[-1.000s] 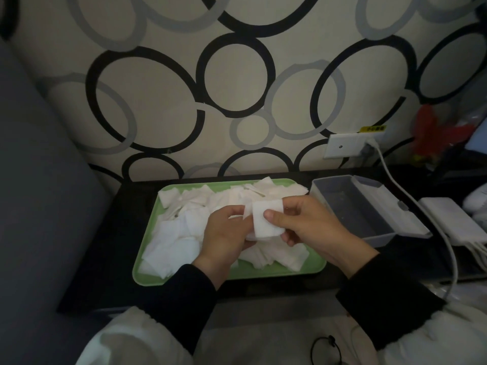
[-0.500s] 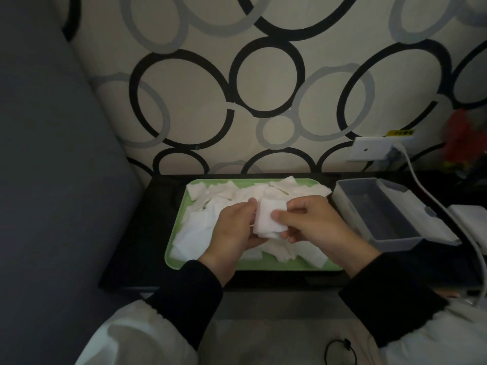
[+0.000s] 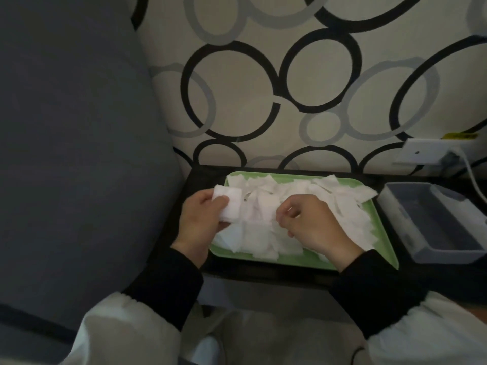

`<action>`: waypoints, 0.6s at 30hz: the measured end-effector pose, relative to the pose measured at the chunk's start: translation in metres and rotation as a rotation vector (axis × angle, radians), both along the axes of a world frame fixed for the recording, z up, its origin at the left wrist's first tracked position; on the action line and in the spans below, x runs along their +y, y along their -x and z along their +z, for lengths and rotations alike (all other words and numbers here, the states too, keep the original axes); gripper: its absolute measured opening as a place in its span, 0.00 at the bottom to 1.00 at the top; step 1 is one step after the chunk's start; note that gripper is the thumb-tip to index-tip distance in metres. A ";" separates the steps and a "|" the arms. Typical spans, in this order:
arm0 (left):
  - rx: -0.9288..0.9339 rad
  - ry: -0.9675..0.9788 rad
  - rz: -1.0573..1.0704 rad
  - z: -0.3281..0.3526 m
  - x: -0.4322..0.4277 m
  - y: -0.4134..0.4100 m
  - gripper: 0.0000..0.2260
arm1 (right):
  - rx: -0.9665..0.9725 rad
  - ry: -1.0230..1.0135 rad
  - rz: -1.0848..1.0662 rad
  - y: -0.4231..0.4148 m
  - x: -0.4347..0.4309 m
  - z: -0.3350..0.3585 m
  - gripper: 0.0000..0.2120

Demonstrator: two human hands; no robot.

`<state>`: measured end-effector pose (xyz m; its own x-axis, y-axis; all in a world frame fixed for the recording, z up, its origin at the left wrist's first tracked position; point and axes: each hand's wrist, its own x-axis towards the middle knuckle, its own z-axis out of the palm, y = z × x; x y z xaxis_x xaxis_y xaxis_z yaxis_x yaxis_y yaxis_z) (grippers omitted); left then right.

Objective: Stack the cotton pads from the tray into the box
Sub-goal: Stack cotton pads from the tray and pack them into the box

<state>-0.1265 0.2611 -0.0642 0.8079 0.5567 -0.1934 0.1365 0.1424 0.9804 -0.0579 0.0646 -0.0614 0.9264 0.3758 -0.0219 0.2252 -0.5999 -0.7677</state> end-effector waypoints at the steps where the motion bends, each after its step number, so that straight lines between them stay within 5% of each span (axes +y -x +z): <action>1: 0.000 0.007 0.015 -0.001 0.006 0.002 0.11 | -0.015 0.059 0.041 0.001 0.004 -0.003 0.04; 8: -0.008 -0.003 -0.005 -0.006 0.016 -0.002 0.11 | -0.136 0.415 0.089 0.008 0.032 -0.017 0.19; 18: 0.012 -0.042 -0.048 -0.012 0.014 -0.015 0.12 | -0.042 0.256 0.093 -0.003 0.032 -0.024 0.07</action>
